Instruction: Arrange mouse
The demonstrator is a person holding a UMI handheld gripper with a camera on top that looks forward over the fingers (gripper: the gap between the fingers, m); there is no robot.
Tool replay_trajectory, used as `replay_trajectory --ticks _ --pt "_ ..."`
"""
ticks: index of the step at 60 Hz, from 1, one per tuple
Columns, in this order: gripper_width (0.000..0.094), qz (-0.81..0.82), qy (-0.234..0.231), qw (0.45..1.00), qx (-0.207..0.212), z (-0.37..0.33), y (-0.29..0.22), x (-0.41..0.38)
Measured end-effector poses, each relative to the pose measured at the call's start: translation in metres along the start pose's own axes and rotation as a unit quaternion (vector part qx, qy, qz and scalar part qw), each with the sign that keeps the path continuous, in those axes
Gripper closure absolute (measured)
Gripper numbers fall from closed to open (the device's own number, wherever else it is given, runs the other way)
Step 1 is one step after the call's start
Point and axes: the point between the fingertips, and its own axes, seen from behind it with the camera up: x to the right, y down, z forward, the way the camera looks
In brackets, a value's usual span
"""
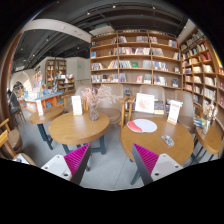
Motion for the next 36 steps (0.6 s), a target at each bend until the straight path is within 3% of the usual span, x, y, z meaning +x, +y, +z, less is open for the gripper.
replay_trajectory --ticks 36 --pt "0.0075 0.035 0.165 0.986 -0.012 0.001 0.033 0.207"
